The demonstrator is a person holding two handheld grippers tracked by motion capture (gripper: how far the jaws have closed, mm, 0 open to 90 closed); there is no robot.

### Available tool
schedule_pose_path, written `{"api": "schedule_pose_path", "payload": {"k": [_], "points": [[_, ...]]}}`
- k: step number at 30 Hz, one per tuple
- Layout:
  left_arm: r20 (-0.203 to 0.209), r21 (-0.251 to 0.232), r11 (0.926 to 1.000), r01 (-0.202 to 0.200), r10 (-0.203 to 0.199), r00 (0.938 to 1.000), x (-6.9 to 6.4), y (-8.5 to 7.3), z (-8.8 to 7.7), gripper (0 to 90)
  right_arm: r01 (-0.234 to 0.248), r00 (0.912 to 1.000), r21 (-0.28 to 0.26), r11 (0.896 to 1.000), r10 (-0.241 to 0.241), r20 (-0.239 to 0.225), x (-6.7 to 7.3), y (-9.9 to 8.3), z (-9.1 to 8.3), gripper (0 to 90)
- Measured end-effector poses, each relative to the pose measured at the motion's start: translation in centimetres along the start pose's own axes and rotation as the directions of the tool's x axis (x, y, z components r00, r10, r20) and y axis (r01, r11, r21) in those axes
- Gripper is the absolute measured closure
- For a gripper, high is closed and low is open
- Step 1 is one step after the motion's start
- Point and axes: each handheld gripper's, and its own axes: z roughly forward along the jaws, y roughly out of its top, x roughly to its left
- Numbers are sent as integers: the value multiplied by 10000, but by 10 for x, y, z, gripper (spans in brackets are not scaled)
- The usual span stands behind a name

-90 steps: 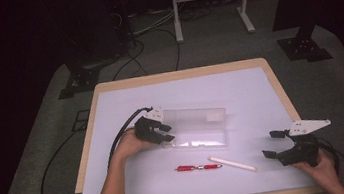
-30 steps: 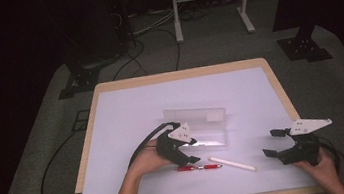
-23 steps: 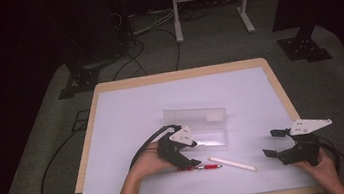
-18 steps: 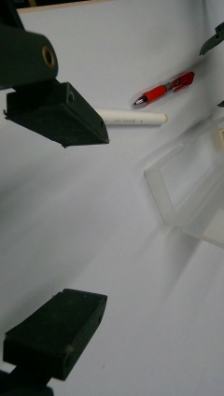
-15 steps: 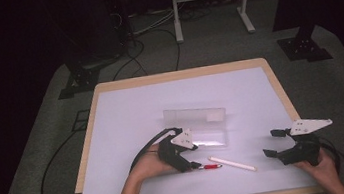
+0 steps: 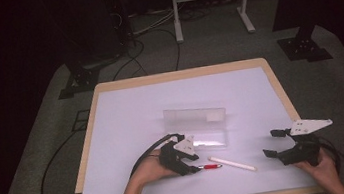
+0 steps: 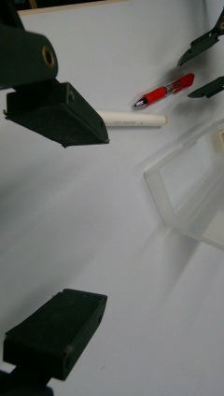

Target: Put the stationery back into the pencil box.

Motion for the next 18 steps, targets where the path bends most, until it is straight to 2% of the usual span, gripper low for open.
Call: {"api": "schedule_pose_path", "payload": {"k": [5,9,18], "points": [[81,-50,9999,110,-109,9999,2,-3,3,577,-7,10000,16,10000,7,-14,0,0,0,180],[124,23,10000,35,-35,9999,3,-3,5,621,21,10000,42,10000,-21,-32,1,0,1,180],[266,65,10000,34,-36,9996,4,-3,9,656,61,10000,76,10000,-60,-56,2,0,1,180]]}}
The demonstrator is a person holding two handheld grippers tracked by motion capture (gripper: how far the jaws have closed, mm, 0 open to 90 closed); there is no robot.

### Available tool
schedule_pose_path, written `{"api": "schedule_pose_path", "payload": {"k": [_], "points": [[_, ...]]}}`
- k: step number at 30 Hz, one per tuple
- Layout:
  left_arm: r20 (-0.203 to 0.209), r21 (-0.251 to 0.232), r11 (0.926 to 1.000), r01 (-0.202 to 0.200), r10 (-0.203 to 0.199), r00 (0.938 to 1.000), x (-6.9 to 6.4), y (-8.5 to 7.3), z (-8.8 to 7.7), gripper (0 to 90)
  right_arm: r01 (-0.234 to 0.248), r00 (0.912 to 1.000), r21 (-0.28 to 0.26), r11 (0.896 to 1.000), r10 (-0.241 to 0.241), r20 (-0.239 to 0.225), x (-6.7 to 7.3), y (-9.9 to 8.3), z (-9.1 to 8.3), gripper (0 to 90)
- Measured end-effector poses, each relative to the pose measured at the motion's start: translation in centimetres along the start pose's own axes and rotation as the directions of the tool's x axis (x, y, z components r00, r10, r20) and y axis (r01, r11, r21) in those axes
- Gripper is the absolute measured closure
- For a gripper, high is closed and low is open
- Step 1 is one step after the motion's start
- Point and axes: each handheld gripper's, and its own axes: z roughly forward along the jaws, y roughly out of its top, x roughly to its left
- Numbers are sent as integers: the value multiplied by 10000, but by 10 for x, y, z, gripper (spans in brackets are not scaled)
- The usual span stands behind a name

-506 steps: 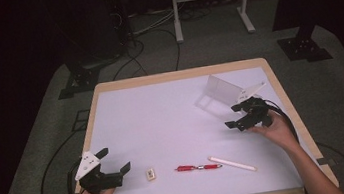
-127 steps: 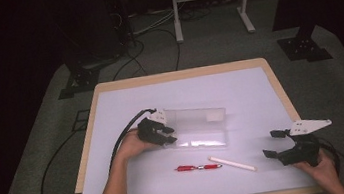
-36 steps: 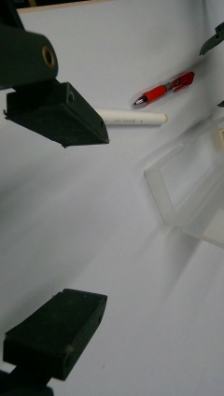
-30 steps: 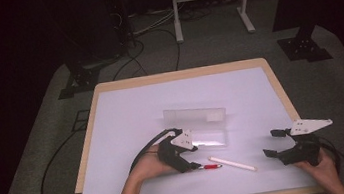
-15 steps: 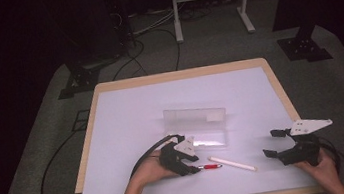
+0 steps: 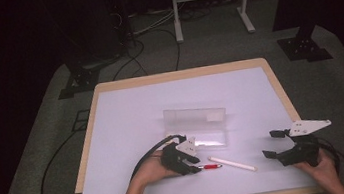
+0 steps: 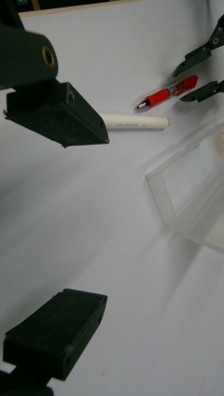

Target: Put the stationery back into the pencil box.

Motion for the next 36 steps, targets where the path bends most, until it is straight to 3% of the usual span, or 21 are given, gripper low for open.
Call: {"api": "schedule_pose_path", "payload": {"k": [8,19,26,36], "points": [[127,152,9999,37,-39,9999,2,-1,4,682,-34,10000,-30,10000,34,-27,-1,0,0,179],[138,206,9997,-107,105,9999,3,-1,4,785,-36,10000,-37,10000,36,-64,-1,0,0,180],[58,281,9994,-210,208,9998,2,0,3,789,-80,9999,-44,10000,79,-73,-2,0,0,179],[-57,-164,9996,-241,240,9997,1,1,-7,791,-79,9999,-26,10000,79,-97,-1,0,1,179]]}}
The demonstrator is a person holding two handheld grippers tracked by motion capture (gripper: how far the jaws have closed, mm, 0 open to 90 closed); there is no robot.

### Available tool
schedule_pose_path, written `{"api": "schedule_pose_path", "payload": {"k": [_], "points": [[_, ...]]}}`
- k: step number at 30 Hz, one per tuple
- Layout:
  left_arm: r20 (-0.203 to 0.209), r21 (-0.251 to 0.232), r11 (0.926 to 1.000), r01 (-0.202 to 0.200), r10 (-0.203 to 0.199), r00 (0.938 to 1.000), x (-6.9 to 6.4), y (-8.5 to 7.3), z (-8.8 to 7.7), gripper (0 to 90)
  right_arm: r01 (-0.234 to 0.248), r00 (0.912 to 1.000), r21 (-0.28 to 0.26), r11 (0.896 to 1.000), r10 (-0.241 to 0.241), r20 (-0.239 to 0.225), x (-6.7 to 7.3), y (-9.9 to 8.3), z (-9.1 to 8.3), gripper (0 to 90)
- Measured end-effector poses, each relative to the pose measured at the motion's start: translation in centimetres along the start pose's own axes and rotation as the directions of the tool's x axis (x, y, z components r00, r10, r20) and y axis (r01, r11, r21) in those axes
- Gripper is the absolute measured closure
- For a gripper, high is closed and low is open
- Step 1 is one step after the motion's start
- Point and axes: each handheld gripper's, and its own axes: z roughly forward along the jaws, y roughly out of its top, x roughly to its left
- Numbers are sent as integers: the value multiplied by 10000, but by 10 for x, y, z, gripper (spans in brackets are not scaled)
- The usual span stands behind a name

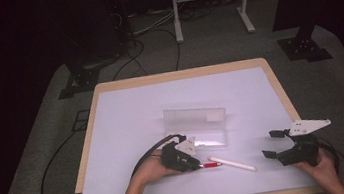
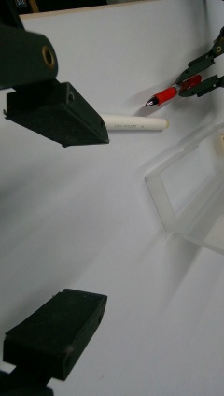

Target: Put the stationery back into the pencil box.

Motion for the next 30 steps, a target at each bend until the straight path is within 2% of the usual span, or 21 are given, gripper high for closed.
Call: {"api": "schedule_pose_path", "payload": {"k": [3,14,21,30], "points": [[-48,-204,9998,42,-43,10000,1,0,-5,791,49,10000,23,10000,-49,-12,1,1,2,179],[-119,-340,9994,-112,108,9999,11,13,-22,791,9,10000,40,10000,-9,-63,0,1,3,179],[-191,18,9999,-103,103,9998,21,20,-27,792,-40,9999,0,10000,40,-111,-3,3,4,179],[-308,66,10000,-46,48,9995,34,28,-39,792,-141,9998,23,9999,141,-153,-7,3,6,177]]}}
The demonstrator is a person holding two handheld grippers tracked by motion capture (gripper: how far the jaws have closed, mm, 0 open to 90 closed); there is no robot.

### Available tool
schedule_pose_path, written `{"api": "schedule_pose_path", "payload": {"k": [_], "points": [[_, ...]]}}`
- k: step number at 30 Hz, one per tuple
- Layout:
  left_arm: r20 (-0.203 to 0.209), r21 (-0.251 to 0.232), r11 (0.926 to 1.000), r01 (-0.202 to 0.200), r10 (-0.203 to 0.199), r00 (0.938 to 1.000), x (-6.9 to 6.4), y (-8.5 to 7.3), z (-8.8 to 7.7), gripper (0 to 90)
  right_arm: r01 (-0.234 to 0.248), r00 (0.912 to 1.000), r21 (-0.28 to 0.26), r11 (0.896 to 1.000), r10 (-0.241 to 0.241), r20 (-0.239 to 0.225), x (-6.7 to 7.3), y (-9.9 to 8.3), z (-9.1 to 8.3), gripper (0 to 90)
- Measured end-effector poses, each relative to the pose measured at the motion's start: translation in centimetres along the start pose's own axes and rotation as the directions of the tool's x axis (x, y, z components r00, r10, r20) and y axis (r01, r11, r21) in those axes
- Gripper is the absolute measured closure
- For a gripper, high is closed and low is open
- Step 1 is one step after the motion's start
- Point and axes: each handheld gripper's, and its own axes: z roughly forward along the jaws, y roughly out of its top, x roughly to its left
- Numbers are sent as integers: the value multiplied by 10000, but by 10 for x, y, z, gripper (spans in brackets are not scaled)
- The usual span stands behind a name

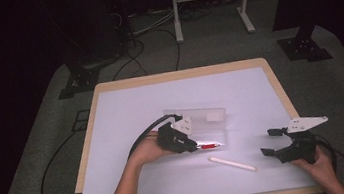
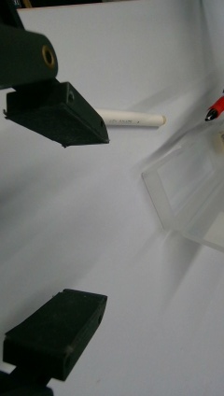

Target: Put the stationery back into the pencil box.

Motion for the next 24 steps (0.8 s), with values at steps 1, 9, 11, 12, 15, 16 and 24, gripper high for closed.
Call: {"api": "schedule_pose_path", "payload": {"k": [1,9,11,12,15,16,24], "points": [[-16,20,10000,-5,5,10000,1,1,-2,792,-8,10000,9,10000,8,-13,0,0,0,177],[-222,-186,9998,-40,36,9997,12,9,-14,792,-29,10000,-14,10000,30,27,-2,0,0,177],[-265,-174,9998,-105,101,9996,14,11,-16,792,-68,10000,7,10000,68,23,-3,0,0,177],[-277,-232,9997,-72,65,9996,15,11,-17,791,-82,10000,21,10000,82,-11,-4,0,0,177],[-355,-245,9997,-57,48,9994,19,13,-17,792,-67,10000,-15,10000,67,-21,-4,0,1,177],[-387,-315,9995,-42,30,9992,20,13,-18,791,-64,10000,-2,10000,64,-27,-5,0,0,177],[-374,-231,9997,57,-65,9993,31,16,-16,791,-39,10000,-7,10000,39,-85,-5,1,0,177]]}}
